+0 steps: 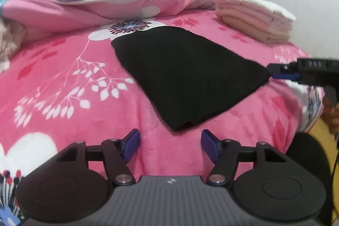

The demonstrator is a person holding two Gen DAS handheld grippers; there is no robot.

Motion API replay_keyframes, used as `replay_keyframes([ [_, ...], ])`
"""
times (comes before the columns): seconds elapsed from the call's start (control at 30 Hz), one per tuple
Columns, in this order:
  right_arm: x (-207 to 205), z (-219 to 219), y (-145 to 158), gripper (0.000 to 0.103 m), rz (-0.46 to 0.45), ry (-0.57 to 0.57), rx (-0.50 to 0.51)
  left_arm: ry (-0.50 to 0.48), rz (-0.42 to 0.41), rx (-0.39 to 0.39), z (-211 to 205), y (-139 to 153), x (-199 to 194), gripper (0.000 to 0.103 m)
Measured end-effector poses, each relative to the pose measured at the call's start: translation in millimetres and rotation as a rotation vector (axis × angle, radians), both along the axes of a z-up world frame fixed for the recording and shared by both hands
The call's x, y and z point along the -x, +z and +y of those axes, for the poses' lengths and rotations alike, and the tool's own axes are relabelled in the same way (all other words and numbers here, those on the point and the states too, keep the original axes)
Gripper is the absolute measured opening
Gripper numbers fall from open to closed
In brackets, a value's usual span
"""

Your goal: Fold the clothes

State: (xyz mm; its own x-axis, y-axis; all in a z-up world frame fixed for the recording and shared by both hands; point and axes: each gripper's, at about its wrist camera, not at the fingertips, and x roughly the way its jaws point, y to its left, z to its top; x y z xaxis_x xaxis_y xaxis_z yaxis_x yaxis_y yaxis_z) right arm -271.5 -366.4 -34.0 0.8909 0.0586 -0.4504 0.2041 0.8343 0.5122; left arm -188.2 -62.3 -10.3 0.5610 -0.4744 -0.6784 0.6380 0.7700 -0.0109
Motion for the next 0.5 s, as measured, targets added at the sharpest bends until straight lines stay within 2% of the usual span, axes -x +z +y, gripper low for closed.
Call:
replay_keyframes([
  [0.07, -0.9, -3.1, -3.8, 0.024, -0.002, 0.000, -0.013, -0.018, -0.020, -0.032, -3.9, -0.2, 1.9, 0.063],
  [0.17, 0.0, -9.3, -7.0, 0.025, -0.004, 0.018, -0.073, -0.021, 0.023, -0.030, -2.6, 5.4, 0.3, 0.060],
  [0.4, -6.6, -24.7, -15.1, 0.030, 0.010, 0.048, -0.218, 0.090, 0.283, 0.217, 20.8, 12.5, -33.2, 0.058],
  [0.5, -15.9, -37.6, -16.3, 0.030, 0.020, 0.036, -0.292, 0.116, 0.334, 0.289, 27.0, 16.3, -43.4, 0.046],
])
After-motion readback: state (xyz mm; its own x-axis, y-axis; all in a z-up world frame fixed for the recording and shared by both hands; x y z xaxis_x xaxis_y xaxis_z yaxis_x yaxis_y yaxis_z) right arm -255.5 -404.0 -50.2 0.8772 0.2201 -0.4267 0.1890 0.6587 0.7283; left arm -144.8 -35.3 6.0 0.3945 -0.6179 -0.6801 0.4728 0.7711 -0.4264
